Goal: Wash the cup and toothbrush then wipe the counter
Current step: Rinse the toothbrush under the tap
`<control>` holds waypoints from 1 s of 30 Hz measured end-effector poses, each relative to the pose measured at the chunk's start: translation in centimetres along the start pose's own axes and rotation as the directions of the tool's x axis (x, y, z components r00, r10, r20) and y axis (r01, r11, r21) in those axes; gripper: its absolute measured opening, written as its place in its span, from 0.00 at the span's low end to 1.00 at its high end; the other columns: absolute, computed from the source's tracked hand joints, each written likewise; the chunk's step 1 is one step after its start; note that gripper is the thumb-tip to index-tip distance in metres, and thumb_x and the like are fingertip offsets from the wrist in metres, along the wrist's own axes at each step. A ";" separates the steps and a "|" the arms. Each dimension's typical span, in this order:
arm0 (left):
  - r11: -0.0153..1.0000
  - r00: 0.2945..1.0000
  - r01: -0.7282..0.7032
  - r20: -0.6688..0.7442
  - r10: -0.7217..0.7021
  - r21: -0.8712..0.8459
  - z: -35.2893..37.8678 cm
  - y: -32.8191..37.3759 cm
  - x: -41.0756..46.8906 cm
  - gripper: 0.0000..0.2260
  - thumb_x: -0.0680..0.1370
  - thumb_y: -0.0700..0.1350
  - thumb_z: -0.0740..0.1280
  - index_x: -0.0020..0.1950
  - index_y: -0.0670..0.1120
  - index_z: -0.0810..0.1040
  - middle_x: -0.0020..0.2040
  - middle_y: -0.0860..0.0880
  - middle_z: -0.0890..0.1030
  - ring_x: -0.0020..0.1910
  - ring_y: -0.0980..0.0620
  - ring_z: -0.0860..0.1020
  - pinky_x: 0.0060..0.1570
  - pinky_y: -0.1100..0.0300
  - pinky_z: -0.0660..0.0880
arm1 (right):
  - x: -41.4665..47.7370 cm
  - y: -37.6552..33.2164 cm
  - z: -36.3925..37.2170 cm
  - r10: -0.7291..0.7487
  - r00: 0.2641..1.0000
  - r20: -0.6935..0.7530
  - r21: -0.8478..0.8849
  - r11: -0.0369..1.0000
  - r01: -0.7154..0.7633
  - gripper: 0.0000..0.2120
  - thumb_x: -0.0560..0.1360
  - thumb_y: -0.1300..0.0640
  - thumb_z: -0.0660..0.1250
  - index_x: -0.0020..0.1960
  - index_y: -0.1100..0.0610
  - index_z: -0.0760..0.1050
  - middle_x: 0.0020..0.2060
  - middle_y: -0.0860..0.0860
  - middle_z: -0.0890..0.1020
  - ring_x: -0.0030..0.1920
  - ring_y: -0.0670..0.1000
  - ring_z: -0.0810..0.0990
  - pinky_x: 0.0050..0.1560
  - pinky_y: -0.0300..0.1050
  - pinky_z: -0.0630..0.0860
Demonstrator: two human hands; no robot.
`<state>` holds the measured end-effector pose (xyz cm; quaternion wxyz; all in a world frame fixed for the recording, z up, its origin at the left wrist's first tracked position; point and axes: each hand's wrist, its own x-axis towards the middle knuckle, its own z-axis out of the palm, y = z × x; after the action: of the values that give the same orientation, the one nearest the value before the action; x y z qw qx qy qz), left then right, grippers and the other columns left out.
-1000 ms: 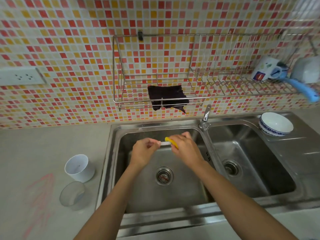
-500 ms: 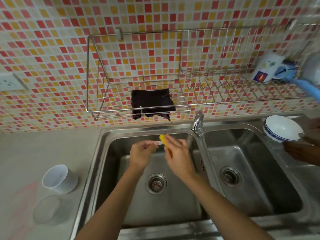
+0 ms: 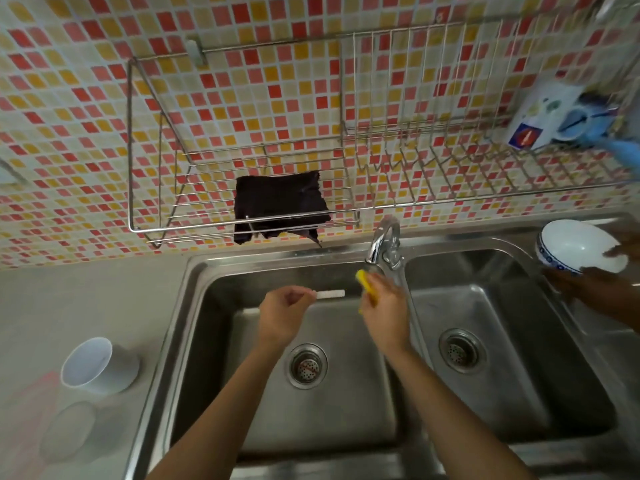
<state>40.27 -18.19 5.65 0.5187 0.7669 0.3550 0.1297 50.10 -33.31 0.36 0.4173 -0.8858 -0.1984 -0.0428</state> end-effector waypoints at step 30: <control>0.885 0.861 -0.461 0.271 0.430 0.059 4.6 3.3 0.9 0.08 0.74 0.41 0.73 0.52 0.48 0.84 0.49 0.49 0.85 0.48 0.53 0.82 0.51 0.69 0.76 | 1.9 5.5 -3.3 0.512 0.658 0.551 0.619 0.278 -0.735 0.20 0.76 0.65 0.57 0.65 0.53 0.73 0.52 0.58 0.80 0.43 0.55 0.79 0.37 0.44 0.75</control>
<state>44.89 -21.53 6.45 0.4674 0.8684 0.1068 0.1266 54.26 -38.36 -1.04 0.7234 -0.5943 0.1222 0.3294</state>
